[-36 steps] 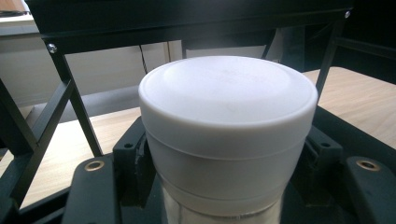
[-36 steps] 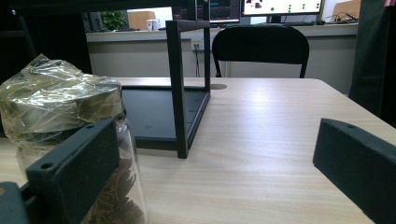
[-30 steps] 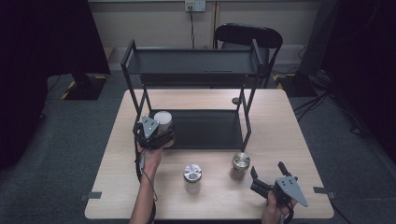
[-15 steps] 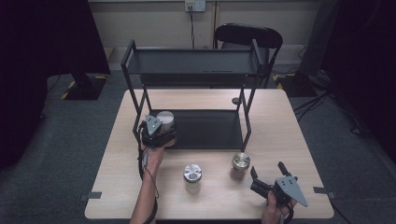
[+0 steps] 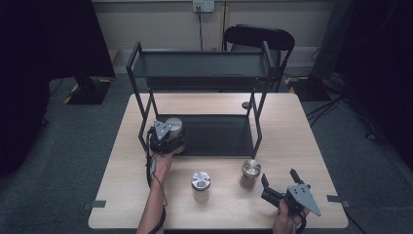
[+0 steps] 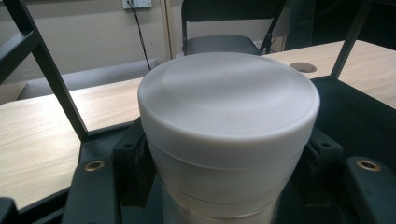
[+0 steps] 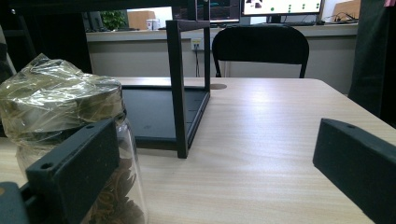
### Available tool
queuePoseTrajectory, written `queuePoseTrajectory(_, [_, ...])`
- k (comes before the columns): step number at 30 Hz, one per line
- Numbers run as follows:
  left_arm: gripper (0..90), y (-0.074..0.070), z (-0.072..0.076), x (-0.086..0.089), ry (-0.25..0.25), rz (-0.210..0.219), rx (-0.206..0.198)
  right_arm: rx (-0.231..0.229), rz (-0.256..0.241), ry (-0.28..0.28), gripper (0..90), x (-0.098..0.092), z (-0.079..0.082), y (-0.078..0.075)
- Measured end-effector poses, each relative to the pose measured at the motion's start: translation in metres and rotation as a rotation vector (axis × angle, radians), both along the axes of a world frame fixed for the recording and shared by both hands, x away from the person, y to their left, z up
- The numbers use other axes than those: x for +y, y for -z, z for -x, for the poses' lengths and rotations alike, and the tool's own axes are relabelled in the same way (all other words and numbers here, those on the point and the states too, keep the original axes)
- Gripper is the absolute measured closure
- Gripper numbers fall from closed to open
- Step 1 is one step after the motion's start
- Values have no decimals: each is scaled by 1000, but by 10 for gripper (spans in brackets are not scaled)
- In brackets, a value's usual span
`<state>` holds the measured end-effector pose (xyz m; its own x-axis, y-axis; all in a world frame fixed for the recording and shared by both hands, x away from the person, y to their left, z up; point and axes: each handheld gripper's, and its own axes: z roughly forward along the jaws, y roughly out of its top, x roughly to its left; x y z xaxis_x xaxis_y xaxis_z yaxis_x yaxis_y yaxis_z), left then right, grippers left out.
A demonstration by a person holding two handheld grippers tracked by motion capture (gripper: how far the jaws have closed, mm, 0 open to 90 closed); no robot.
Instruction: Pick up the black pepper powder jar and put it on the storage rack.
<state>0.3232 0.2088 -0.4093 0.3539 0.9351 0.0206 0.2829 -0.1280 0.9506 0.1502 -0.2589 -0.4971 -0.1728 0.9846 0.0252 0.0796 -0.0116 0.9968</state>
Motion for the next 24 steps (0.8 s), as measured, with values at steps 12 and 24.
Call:
queuePoseTrajectory(12, [341,6,1,3,2,13,-16,0,1,0,0,0,0,0])
queuePoseTrajectory(24, [339,5,-1,6,9,25,-7,-3,-4,2,0,0,0,1])
